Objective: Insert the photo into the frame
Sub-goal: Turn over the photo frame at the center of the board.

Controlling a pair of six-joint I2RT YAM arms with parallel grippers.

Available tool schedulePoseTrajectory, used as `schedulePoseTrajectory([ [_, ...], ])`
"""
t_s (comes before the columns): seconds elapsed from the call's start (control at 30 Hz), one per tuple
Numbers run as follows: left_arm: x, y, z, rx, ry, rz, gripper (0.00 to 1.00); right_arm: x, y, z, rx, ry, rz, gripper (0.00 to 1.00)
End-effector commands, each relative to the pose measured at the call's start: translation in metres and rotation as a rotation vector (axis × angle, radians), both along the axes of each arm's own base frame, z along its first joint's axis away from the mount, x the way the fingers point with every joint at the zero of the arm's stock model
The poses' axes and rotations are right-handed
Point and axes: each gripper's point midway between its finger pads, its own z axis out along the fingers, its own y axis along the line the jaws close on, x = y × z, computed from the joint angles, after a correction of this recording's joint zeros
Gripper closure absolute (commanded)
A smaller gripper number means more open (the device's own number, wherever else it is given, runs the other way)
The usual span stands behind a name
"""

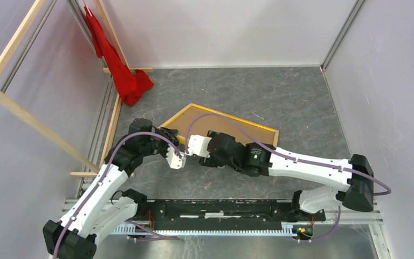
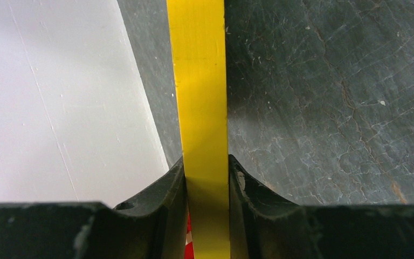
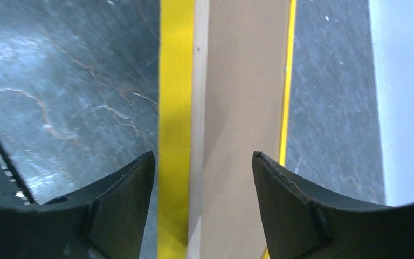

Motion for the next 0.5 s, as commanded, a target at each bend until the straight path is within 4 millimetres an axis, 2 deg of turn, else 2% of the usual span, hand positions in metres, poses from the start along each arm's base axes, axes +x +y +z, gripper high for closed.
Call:
schedulePoseTrajectory([
  [0.0,0.009,-0.006,0.042,-0.071,-0.078,0.012,0.64,0.014,-0.018,-0.004,-0.064,-0.103,-0.087,0.31],
  [0.13,0.008,-0.006,0.042,-0.078,-0.072,0.015,0.63,0.017,-0.023,0.000,-0.031,-0.135,-0.113,0.50],
  [0.2,0.007,-0.006,0.043,-0.086,-0.077,0.015,0.55,0.019,-0.024,0.007,-0.002,-0.151,-0.128,0.61],
  [0.27,0.007,-0.006,0.045,-0.095,-0.086,0.017,0.42,0.021,-0.024,0.018,0.044,-0.169,-0.141,0.69],
  [0.3,0.007,-0.007,0.047,-0.101,-0.092,0.017,0.31,0.022,-0.024,0.023,0.066,-0.177,-0.149,0.72],
  [0.37,0.005,-0.007,0.051,-0.114,-0.110,0.010,0.02,0.023,-0.022,0.035,0.107,-0.186,-0.155,0.73],
  [0.47,0.001,-0.009,0.066,-0.161,-0.151,0.002,0.00,0.026,-0.016,0.054,0.151,-0.188,-0.165,0.75],
])
